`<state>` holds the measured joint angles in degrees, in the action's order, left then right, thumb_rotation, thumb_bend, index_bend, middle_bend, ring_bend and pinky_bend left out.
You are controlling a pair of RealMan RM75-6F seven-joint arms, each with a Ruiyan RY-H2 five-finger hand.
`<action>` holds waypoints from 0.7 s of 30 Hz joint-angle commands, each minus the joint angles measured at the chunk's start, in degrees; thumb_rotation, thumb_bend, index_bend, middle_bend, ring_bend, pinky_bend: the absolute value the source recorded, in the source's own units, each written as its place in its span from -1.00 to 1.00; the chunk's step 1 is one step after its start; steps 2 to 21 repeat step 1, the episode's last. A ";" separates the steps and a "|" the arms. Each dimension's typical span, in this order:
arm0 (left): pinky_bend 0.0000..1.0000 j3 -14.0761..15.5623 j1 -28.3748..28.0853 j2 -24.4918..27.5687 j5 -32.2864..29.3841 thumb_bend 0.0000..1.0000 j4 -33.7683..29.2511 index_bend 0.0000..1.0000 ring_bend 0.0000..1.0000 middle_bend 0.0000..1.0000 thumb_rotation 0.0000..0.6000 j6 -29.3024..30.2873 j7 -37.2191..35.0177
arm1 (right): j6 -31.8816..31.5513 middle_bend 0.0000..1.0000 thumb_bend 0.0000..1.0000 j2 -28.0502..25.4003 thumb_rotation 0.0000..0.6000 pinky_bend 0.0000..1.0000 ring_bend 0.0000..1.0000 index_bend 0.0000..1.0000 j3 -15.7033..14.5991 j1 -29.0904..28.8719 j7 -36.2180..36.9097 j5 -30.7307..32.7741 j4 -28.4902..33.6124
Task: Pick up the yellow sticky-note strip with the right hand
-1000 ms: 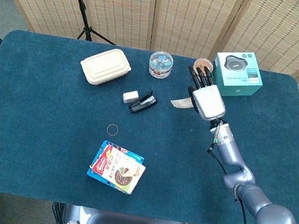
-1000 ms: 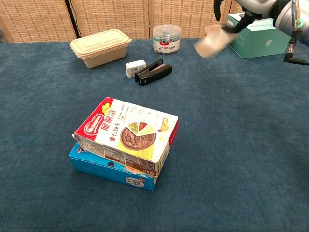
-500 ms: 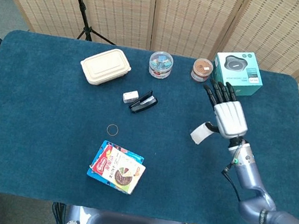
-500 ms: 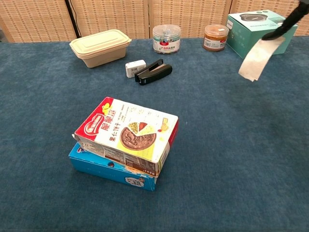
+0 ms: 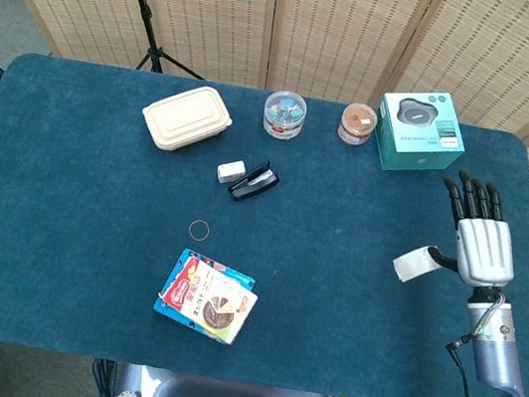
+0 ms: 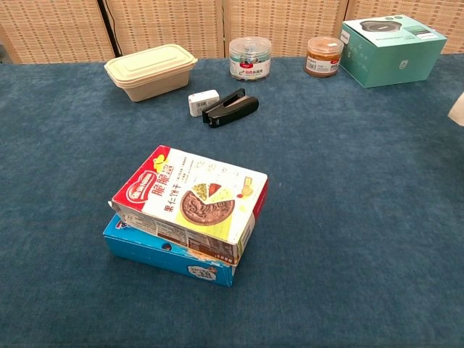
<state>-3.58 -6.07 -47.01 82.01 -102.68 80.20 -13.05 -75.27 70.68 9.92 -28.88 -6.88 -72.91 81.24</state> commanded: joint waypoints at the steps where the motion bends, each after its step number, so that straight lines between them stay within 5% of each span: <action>1: -1.00 -0.05 0.36 -0.19 0.55 -1.00 0.17 -1.00 -1.00 -1.00 1.00 1.00 -0.10 | -0.48 -1.00 -1.00 0.09 1.00 -1.00 -1.00 -1.00 -0.81 1.78 0.83 0.50 -1.18; 21: -1.00 -0.05 0.36 -0.19 0.55 -1.00 0.17 -1.00 -1.00 -1.00 1.00 1.00 -0.10 | -0.48 -1.00 -1.00 0.09 1.00 -1.00 -1.00 -1.00 -0.81 1.78 0.83 0.50 -1.18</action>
